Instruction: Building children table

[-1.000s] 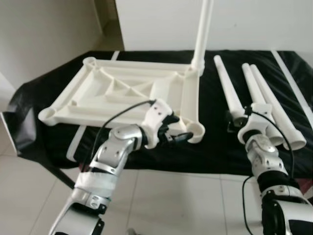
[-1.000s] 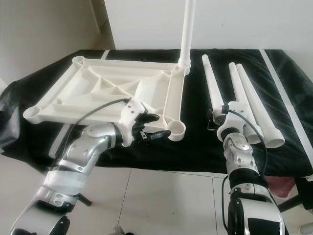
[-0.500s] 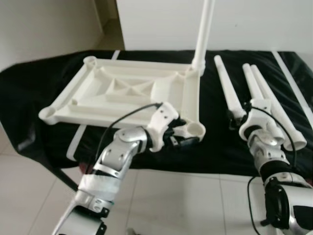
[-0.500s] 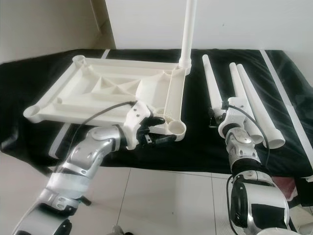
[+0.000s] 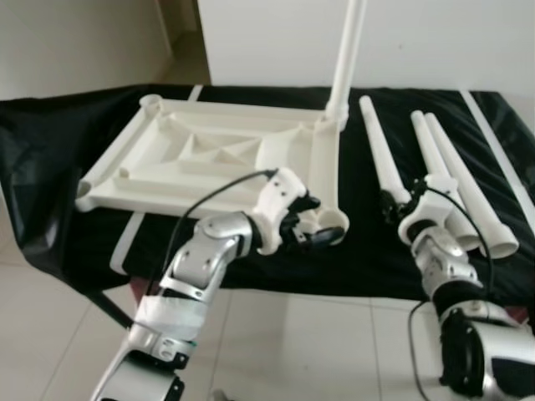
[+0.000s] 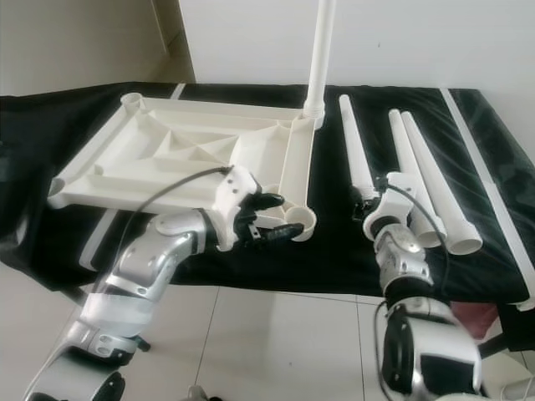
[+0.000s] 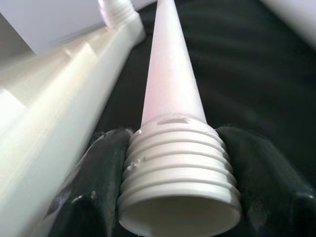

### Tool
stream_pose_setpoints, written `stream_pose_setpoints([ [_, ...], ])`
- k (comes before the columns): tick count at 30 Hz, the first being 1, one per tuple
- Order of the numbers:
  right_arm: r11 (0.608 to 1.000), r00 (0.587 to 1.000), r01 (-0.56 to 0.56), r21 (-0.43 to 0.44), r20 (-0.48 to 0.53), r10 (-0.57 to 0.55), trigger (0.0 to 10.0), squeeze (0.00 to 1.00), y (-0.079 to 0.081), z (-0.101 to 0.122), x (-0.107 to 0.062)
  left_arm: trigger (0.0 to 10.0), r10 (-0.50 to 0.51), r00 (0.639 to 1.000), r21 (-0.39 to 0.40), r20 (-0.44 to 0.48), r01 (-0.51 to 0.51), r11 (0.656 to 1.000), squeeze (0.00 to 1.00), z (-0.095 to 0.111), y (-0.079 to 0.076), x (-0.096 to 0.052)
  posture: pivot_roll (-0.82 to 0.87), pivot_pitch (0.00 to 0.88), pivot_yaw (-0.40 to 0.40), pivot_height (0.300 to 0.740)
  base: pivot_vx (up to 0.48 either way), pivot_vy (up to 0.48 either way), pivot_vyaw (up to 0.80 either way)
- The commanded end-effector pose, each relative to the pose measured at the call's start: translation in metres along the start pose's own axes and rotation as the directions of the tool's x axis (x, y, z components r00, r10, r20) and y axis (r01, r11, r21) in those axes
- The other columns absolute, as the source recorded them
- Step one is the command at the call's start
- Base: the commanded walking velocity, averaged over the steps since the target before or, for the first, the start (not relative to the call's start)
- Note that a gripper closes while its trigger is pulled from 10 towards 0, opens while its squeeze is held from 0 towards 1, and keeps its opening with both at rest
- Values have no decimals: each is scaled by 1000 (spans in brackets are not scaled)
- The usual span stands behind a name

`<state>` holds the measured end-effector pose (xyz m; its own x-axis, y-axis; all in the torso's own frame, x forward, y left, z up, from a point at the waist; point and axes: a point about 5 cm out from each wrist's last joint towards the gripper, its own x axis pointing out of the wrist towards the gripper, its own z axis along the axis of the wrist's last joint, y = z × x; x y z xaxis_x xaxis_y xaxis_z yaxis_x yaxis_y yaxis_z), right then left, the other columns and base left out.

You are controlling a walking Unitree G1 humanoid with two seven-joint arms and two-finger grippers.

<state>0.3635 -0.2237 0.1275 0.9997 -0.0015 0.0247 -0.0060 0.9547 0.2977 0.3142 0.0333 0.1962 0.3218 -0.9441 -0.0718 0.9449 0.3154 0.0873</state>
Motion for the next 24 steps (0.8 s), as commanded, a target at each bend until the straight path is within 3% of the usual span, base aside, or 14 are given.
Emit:
stream_pose_setpoints([
  [1,993,1000,15,115,21,-18,10000,0,-1,-4,-5,10000,116,993,-30,11,-116,993,0,0,6,-2,1,52,13,740,0,0,0],
  [2,982,999,32,184,37,-40,10000,0,-2,-6,-7,10000,122,992,-35,13,-121,992,0,0,6,-2,1,52,12,740,0,0,0],
  [4,982,999,32,184,37,-40,10000,0,-2,-6,-7,10000,122,992,-35,13,-121,992,0,0,6,-2,1,52,12,740,0,0,0],
  [6,944,995,38,328,76,-66,10000,0,2,-9,-15,10000,121,993,-38,17,-120,992,0,1,5,-2,-1,53,13,740,0,0,0],
  [8,944,995,38,328,76,-66,10000,0,2,-9,-15,10000,121,993,-38,17,-120,992,0,1,5,-2,-1,53,13,740,0,0,0],
  [9,909,992,42,414,91,-87,10000,0,4,-10,-19,10000,118,993,-40,17,-117,992,0,0,4,-2,-2,54,14,740,0,0,0],
  [11,872,988,51,487,101,-114,10000,0,5,-11,-25,10000,115,993,-43,16,-115,992,0,0,3,-2,-4,55,16,740,0,0,0],
  [12,809,984,57,585,105,-145,10000,1000,4,-14,-30,10000,112,994,-46,14,-111,993,0,-1,2,-1,-7,56,20,740,0,0,0],
  [18,794,980,50,605,122,-154,10000,1000,3,-14,-36,10000,101,995,-58,13,-100,993,0,-2,0,0,-13,54,26,740,0,0,0],
  [19,826,980,48,561,136,-149,10000,1000,1,-10,-36,10000,96,995,-62,15,-95,994,0,-1,0,1,-12,52,27,740,0,0,0],
  [20,826,980,48,561,136,-149,10000,1000,1,-10,-36,10000,96,995,-62,15,-95,994,0,-1,0,1,-12,52,27,740,0,0,0],
  [22,898,979,49,438,156,-130,10000,1000,0,-1,-35,10000,93,996,-64,18,-91,994,0,0,0,2,-13,46,27,740,0,0,0],
  [23,898,979,49,438,156,-130,10000,1000,0,-1,-35,10000,93,996,-64,18,-91,994,0,0,0,2,-13,46,27,740,0,0,0],
  [24,921,978,62,384,161,-132,10000,141,-1,2,-35,10000,93,995,-65,18,-92,994,0,0,0,2,-12,44,27,740,0,0,0],
])
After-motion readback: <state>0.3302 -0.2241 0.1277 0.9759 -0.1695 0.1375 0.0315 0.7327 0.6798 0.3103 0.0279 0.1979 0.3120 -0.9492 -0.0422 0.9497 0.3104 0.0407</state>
